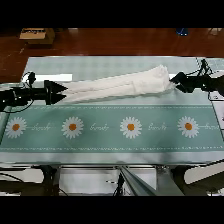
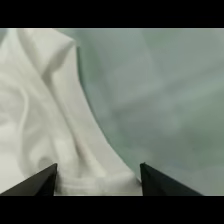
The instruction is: Fold the shirts.
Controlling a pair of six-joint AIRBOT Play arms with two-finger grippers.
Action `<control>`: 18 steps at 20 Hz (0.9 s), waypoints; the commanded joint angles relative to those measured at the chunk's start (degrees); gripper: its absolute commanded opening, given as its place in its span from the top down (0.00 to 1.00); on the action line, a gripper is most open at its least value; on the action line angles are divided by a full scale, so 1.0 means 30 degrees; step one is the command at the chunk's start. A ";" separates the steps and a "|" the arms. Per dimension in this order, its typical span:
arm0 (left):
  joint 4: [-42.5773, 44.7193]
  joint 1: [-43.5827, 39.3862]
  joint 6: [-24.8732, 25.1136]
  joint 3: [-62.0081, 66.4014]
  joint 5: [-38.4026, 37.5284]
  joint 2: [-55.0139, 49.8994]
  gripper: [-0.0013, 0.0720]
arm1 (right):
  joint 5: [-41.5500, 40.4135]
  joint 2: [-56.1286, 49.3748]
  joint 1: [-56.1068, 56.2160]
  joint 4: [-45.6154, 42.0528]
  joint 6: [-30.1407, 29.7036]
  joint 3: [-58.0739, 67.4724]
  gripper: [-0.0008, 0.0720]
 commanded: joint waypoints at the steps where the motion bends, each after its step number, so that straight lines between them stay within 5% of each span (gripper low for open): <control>1: 0.0000 0.0015 0.0189 0.0022 -0.0080 0.0015 0.25 | -0.1421 -0.0896 0.1392 0.1275 -0.0619 -0.0022 0.18; 7: 0.0000 0.0015 0.0437 0.0007 0.0080 0.0015 0.26 | -0.1005 -0.1399 0.3184 0.2477 -0.1479 0.0058 0.22; 9: 0.0000 0.0015 0.0437 0.0015 0.0124 0.0007 0.26 | -0.0095 -0.1399 0.3519 0.2470 -0.2470 0.0474 0.62; 12: 0.0000 0.0015 0.0437 0.0015 0.0087 0.0015 0.28 | 0.1100 -0.1297 0.3592 0.2426 -0.2820 0.1734 0.93; 15: -0.0087 -0.0036 0.0423 0.0015 0.0000 0.0015 0.61 | 0.1486 0.0168 0.3577 0.1865 -0.2652 0.2557 0.95; 17: -0.0984 -0.0357 0.1005 0.0015 -0.0838 0.0015 0.96 | 0.2412 0.1836 0.3577 0.0772 -0.1909 0.2659 0.95; 18: -0.1909 -0.0736 0.1800 0.0015 -0.1472 0.0015 0.95 | 0.3228 0.2769 0.3628 -0.0138 -0.1530 0.2659 0.95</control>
